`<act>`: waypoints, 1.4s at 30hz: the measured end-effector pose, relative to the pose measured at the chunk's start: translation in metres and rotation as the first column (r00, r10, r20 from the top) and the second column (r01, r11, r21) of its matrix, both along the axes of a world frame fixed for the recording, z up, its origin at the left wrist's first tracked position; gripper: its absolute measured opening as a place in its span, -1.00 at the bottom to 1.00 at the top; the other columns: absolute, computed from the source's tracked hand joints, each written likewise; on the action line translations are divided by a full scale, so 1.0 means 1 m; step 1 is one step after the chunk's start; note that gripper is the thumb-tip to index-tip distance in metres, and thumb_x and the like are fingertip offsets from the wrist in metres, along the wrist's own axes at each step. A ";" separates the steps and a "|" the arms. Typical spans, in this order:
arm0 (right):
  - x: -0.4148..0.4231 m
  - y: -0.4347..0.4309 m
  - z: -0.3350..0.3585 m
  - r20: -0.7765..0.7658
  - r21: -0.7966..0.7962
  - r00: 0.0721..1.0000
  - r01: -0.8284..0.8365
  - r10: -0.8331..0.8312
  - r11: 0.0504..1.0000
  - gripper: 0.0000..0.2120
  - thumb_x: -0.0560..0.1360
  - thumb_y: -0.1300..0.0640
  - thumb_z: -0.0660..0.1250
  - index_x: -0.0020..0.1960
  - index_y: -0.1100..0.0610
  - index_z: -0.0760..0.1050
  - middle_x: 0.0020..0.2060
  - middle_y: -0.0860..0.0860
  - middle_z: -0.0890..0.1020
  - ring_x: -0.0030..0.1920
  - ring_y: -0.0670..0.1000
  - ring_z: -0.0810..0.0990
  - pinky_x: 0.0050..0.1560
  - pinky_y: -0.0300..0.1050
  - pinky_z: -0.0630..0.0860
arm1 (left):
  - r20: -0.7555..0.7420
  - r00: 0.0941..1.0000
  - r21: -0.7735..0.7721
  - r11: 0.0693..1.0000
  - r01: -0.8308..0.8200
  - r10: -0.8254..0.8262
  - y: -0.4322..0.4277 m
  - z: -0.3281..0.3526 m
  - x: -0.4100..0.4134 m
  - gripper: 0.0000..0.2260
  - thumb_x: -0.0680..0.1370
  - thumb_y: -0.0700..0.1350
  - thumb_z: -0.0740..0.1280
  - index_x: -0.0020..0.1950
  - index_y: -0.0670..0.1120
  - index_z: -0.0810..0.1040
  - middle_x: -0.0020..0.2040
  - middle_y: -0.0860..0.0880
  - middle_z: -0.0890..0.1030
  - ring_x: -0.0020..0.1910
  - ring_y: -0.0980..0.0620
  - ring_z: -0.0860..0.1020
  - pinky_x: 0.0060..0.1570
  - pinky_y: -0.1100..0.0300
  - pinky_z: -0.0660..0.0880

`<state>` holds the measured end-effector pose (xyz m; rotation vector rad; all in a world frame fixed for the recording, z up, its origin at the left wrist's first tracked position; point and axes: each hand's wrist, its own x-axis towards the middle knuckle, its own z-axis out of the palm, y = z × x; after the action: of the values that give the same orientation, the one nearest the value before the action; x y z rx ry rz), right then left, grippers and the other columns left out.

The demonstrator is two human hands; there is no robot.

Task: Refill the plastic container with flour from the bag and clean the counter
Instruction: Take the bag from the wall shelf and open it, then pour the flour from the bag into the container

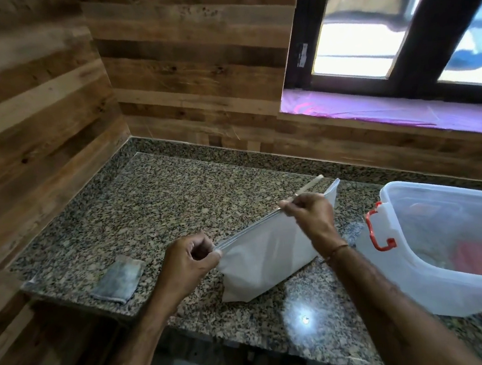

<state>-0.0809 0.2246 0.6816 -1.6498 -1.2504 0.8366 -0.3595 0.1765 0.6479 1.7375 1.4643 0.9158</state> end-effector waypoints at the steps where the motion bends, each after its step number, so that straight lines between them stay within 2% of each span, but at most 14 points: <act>1: 0.010 0.003 0.000 0.015 0.003 0.999 0.033 -0.033 0.999 -0.81 0.44 0.02 0.56 -0.24 0.08 0.63 -0.23 0.10 0.72 -0.10 0.15 0.72 -0.02 0.15 0.69 | -0.048 0.998 -0.013 0.999 0.032 -0.032 0.004 0.003 0.002 -0.83 0.48 -0.05 0.43 -0.26 -0.05 0.50 -0.35 0.05 0.53 -0.37 0.15 0.46 -0.30 0.13 0.46; 4: 0.013 0.007 -0.004 0.038 0.004 0.999 0.023 -0.023 1.000 -0.79 0.45 0.01 0.56 -0.26 0.08 0.63 -0.27 0.06 0.72 -0.14 0.10 0.73 -0.03 0.14 0.70 | -0.335 0.933 -0.034 0.991 0.131 -0.135 0.022 0.023 0.028 -0.86 0.49 0.09 0.41 0.00 0.12 0.55 -0.08 0.18 0.60 -0.11 0.12 0.60 -0.09 0.10 0.60; 6: 0.008 0.010 -0.010 0.063 0.016 0.998 0.009 -0.010 1.000 -0.75 0.44 -0.04 0.55 -0.27 0.11 0.62 -0.30 0.04 0.71 -0.18 0.09 0.71 -0.09 0.14 0.68 | -0.509 0.845 -0.035 0.984 0.173 -0.166 0.042 0.035 0.058 -0.62 0.51 0.24 0.40 0.27 0.14 0.52 0.13 0.13 0.61 0.05 0.05 0.62 0.00 0.10 0.56; 8: 0.008 0.014 -0.017 0.085 0.034 0.996 0.011 -0.014 0.999 -0.69 0.43 -0.09 0.53 -0.29 0.12 0.61 -0.35 0.03 0.69 -0.24 0.08 0.69 -0.17 0.14 0.65 | -0.610 0.772 -0.024 0.978 0.209 -0.180 0.064 0.039 0.094 -0.50 0.49 0.35 0.37 0.32 0.12 0.49 0.18 0.06 0.64 0.11 -0.03 0.62 -0.01 0.07 0.49; 12: 0.032 0.025 -0.022 0.109 0.052 0.990 0.080 -0.085 0.995 -0.67 0.45 -0.04 0.53 -0.37 0.05 0.49 -0.44 -0.08 0.57 -0.37 -0.07 0.52 -0.29 -0.03 0.51 | -0.741 0.662 0.125 0.946 0.300 -0.112 0.081 0.040 0.151 -0.70 0.59 0.22 0.36 0.05 0.00 0.61 -0.02 -0.01 0.70 0.01 -0.07 0.66 -0.08 0.10 0.45; 15: 0.064 0.038 -0.023 0.012 0.036 0.968 0.249 -0.249 0.968 -0.68 0.48 0.02 0.50 -0.34 0.09 0.46 -0.42 -0.08 0.53 -0.37 -0.05 0.47 -0.28 -0.11 0.40 | -0.732 0.679 0.220 0.923 0.314 -0.056 0.077 0.032 0.149 -0.69 0.60 0.16 0.37 -0.22 0.02 0.45 -0.25 0.06 0.58 -0.26 0.04 0.54 -0.22 0.16 0.38; 19: 0.114 0.070 -0.016 -0.075 0.000 0.888 0.456 -0.455 0.890 -0.84 0.52 0.10 0.44 -0.19 0.12 0.53 -0.27 0.04 0.63 -0.21 0.08 0.57 -0.15 -0.11 0.41 | -0.747 0.664 0.297 0.887 0.353 -0.014 0.077 0.019 0.127 -0.63 0.57 0.17 0.42 -0.28 0.07 0.34 -0.39 0.12 0.46 -0.40 0.13 0.49 -0.41 0.22 0.28; 25: 0.111 0.111 -0.034 -0.298 -0.137 0.817 0.475 -0.494 0.869 -0.80 0.54 0.08 0.37 -0.18 0.18 0.55 -0.15 0.14 0.75 -0.07 0.12 0.71 0.06 0.01 0.61 | -0.798 0.601 0.326 0.877 0.352 0.055 0.080 0.021 0.113 -0.65 0.54 0.20 0.44 -0.28 0.02 0.44 -0.41 0.13 0.55 -0.44 0.15 0.56 -0.49 0.30 0.13; 27: 0.107 0.117 -0.042 -0.329 -0.173 0.814 0.447 -0.479 0.878 -0.79 0.57 0.05 0.33 -0.05 0.21 0.58 -0.12 0.12 0.76 -0.04 0.11 0.70 0.10 0.02 0.61 | -0.786 0.616 0.315 0.891 0.326 0.052 0.077 0.019 0.112 -0.66 0.56 0.20 0.40 -0.25 0.02 0.47 -0.37 0.11 0.58 -0.38 0.12 0.59 -0.45 0.24 0.21; 29: 0.104 0.119 -0.047 -0.352 -0.161 0.812 0.437 -0.465 0.885 -0.79 0.57 -0.01 0.32 -0.10 0.14 0.54 -0.10 0.14 0.75 -0.04 0.17 0.71 0.10 0.11 0.63 | -0.762 0.646 0.269 0.930 0.248 0.048 0.072 0.022 0.111 -0.70 0.58 0.19 0.39 -0.19 0.01 0.50 -0.29 0.08 0.62 -0.28 0.04 0.63 -0.36 0.19 0.29; 31: 0.099 0.110 -0.045 -0.421 -0.116 0.811 0.397 -0.407 0.910 -0.82 0.61 0.00 0.33 -0.06 0.09 0.50 -0.05 0.13 0.71 -0.09 0.11 0.69 0.05 0.03 0.63 | -0.740 0.671 0.194 0.973 0.128 0.059 0.066 0.027 0.104 -0.75 0.57 0.19 0.41 -0.10 0.02 0.59 -0.21 0.05 0.65 -0.18 -0.01 0.64 -0.29 0.14 0.36; 35: 0.099 0.080 -0.055 -0.563 -0.038 0.783 0.295 -0.265 0.955 -0.68 0.61 0.03 0.37 0.25 0.21 0.49 0.00 0.06 0.63 -0.04 -0.02 0.58 0.05 -0.07 0.55 | -0.633 0.770 0.002 0.995 -0.100 0.078 0.046 0.022 0.061 -0.70 0.49 0.21 0.48 -0.01 0.00 0.68 -0.11 0.04 0.69 -0.16 -0.01 0.62 -0.24 0.12 0.43; 39: 0.104 0.061 -0.074 -0.613 -0.003 0.784 0.118 -0.095 0.993 -0.69 0.54 -0.03 0.40 0.17 0.16 0.58 -0.09 -0.03 0.67 -0.16 -0.13 0.59 -0.17 -0.22 0.55 | -0.257 0.942 -0.246 0.928 -0.281 0.217 0.013 0.000 0.028 -0.52 0.42 0.07 0.61 0.28 -0.05 0.67 0.17 0.10 0.69 0.14 0.04 0.67 0.12 0.11 0.60; 42: 0.104 0.056 -0.080 -0.599 0.031 0.801 0.015 0.006 0.999 -0.82 0.59 0.08 0.37 0.06 0.19 0.62 -0.17 -0.07 0.70 -0.22 -0.18 0.62 -0.24 -0.29 0.57 | -0.004 0.941 -0.310 0.894 -0.322 0.338 -0.006 -0.018 0.030 -0.74 0.42 -0.11 0.61 0.08 -0.09 0.71 -0.05 0.02 0.78 -0.04 0.05 0.74 0.06 0.01 0.67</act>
<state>0.0236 0.2803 0.6017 -1.2056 -0.7990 1.2107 -0.3298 0.1701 0.6295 1.2531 1.7972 0.8370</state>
